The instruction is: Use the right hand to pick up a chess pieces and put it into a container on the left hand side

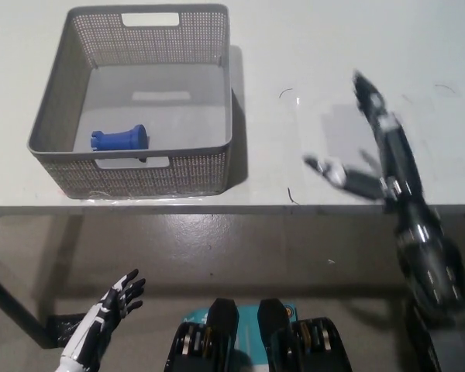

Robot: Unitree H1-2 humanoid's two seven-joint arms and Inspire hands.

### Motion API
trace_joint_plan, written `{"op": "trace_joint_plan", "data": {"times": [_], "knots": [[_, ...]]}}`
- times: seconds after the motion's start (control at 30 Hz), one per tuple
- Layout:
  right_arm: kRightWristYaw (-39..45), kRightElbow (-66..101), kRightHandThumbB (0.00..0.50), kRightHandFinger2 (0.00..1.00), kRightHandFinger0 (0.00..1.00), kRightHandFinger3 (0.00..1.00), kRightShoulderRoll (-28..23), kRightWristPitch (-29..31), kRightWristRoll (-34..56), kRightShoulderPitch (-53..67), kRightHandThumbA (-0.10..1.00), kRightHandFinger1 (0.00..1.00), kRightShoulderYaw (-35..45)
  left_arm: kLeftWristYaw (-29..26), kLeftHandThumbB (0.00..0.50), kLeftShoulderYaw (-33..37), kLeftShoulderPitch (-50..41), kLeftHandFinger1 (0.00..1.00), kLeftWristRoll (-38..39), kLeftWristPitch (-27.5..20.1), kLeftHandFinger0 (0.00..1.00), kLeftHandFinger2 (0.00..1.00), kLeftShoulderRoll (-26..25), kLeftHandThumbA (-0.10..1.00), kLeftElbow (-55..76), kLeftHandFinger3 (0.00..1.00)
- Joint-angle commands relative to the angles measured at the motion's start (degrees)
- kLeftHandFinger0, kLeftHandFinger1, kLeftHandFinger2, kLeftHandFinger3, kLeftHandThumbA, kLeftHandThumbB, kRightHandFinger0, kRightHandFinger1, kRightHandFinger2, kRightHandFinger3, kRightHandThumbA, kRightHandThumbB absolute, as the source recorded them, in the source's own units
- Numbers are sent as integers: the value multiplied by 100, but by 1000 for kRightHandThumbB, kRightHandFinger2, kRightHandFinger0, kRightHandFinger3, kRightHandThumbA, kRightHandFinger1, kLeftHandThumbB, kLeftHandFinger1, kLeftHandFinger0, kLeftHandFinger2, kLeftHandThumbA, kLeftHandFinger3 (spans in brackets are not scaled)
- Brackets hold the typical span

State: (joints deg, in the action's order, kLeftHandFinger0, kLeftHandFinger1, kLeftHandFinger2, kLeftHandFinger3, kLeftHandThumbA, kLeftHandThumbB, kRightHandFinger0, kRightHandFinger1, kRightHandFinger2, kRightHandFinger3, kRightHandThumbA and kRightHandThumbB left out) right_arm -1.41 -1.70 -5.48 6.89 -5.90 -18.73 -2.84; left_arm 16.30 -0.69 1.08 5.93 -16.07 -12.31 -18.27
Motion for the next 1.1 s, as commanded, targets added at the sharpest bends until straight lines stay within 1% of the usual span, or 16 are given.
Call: {"op": "trace_joint_plan", "data": {"times": [0.0,0.07,0.1,0.17,0.23,0.27,0.3,0.37,0.47,0.53,0.7,0.83,0.87,1.0,1.03,1.07], "knots": [[162,817,248,1000,1000,1000,-35,981,707,888,1000,1000,186,-183,233,-136,-50,1000,117,-109,1000,1000,92,1000,339,1000],[186,369,222,1000,1000,1000,74,1270,851,1059,1000,1000,193,-196,234,-152,-44,1000,106,-145,1000,1000,138,1000,332,1000],[330,99,198,1000,1000,1000,143,1382,1153,1136,1000,1000,196,-183,232,-163,-53,1000,129,-168,1000,1000,154,1000,336,1000],[381,-217,171,1000,1000,1000,258,1414,1255,1239,1000,1000,170,-178,233,-186,-53,1000,137,-203,1000,1000,161,1000,310,1000],[446,-545,168,1000,1000,1000,391,1633,1379,1317,1000,1000,150,-172,236,-207,-33,1000,131,-213,1000,1000,173,1000,298,1000],[449,-706,198,1000,1000,1000,497,1684,1426,1417,1000,1000,139,-180,228,-217,-8,1000,126,-229,1000,1000,188,1000,273,1000],[449,-759,211,1000,1000,1000,517,1666,1389,1473,1000,1000,122,-191,226,-219,-1,1000,103,-225,1000,1000,196,1000,271,1000],[469,-945,197,1000,1000,1000,556,1695,1265,1598,1000,1000,67,-205,223,-228,24,1000,68,-226,1000,1000,208,1000,256,1000],[624,-1156,181,1000,1000,1000,616,1631,1379,1747,1000,1000,10,-204,244,-255,27,1000,81,-246,1000,1000,241,1000,249,1000],[878,-1270,186,1000,1000,1000,662,1497,1706,1832,1000,1000,-16,-203,252,-264,14,1000,82,-253,1000,1000,263,1000,248,1000],[1000,-1312,219,1000,1000,1000,751,1526,1753,1904,1000,1000,-68,-181,260,-245,-25,1000,55,-287,1000,1000,268,1000,257,1000],[1108,-1422,179,1000,1000,1000,768,1499,1699,1850,1000,1000,-161,-225,257,-274,-1,1000,56,-262,1000,1000,285,1000,214,1000],[1138,-1449,158,1000,1000,1000,768,1472,1700,1845,1000,1000,-183,-230,250,-279,-8,1000,57,-273,1000,1000,289,1000,199,1000],[1172,-1678,156,1000,1000,1000,727,1531,1637,1755,1000,1000,-200,-228,256,-285,-19,1000,65,-250,1000,1000,275,1000,167,1000],[1167,-1741,155,1000,1000,1000,728,1565,1618,1731,1000,1000,-192,-201,248,-287,-22,1000,94,-234,1000,1000,263,1000,157,1000],[1179,-1768,142,1000,1000,1000,725,1577,1635,1712,1000,1000,-182,-191,248,-286,-14,1000,98,-251,1000,1000,262,1000,130,1000]]}}
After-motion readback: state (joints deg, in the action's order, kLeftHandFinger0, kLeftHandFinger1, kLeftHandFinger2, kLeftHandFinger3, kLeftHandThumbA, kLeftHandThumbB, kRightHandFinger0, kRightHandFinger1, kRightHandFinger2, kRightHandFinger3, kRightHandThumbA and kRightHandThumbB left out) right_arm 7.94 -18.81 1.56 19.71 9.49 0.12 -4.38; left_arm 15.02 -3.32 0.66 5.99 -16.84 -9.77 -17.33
